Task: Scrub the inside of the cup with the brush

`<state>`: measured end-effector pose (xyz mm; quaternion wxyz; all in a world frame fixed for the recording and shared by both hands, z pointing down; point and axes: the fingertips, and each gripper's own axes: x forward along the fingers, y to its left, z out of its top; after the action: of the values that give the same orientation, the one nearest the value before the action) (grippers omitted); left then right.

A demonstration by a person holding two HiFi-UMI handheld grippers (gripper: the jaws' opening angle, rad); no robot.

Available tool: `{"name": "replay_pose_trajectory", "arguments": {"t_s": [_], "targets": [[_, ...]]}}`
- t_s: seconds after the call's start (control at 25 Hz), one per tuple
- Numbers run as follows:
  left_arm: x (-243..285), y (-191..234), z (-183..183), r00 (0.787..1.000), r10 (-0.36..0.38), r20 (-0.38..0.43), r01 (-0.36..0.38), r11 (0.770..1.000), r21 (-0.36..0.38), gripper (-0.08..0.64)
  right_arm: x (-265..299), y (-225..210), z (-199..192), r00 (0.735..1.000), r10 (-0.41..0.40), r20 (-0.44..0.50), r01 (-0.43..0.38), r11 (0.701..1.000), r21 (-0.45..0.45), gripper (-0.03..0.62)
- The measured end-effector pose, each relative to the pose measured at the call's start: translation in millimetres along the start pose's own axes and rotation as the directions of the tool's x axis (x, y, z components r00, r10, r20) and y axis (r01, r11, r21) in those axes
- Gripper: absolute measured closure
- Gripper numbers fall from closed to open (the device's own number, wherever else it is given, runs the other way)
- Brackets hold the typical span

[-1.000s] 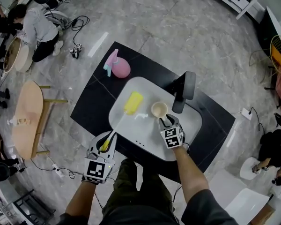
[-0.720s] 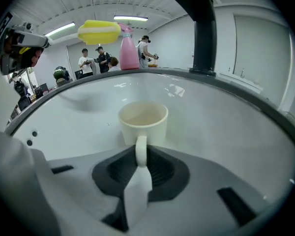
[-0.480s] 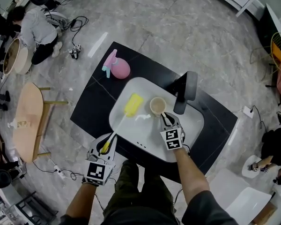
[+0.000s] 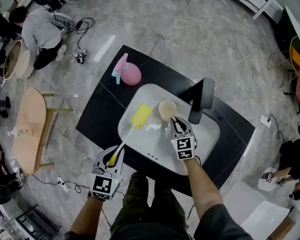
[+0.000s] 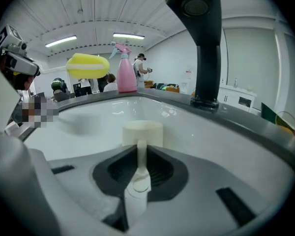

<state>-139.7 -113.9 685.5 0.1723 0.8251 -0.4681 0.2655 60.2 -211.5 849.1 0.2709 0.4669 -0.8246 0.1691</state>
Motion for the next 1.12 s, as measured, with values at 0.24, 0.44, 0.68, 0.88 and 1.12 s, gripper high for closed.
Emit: {"name": "replay_pose_trajectory", "arguments": {"t_s": [0.24, 0.44, 0.68, 0.88, 1.12], "targets": [[-3.2, 6.4, 7.5, 1.000, 0.007, 0.019, -0.007, 1.000, -0.008, 0.525, -13.8, -0.1, 5.0, 1.000, 0.017, -0.020, -0.017, 1.000, -0.020, 0.546], [-12.2, 4.2, 17.0, 0.999, 0.004, 0.036, -0.004, 1.000, -0.007, 0.525, -36.3, 0.4, 5.4, 0.999, 0.017, -0.046, -0.019, 0.999, -0.038, 0.546], [-28.2, 1.4, 26.8, 0.998, 0.009, 0.061, -0.008, 1.000, -0.009, 0.525, -66.1, 19.9, 25.4, 0.997, 0.057, -0.042, -0.060, 0.995, -0.075, 0.546], [-47.5, 2.5, 35.8, 0.996, 0.017, 0.083, -0.017, 1.000, -0.006, 0.525, -94.1, 40.5, 65.4, 0.996, 0.093, 0.009, -0.092, 0.990, -0.105, 0.546], [-76.9, 3.2, 64.3, 0.991, 0.007, 0.135, -0.010, 1.000, 0.018, 0.525, -132.0, 53.4, 124.6, 0.992, 0.110, 0.070, -0.096, 0.980, -0.175, 0.546]]}}
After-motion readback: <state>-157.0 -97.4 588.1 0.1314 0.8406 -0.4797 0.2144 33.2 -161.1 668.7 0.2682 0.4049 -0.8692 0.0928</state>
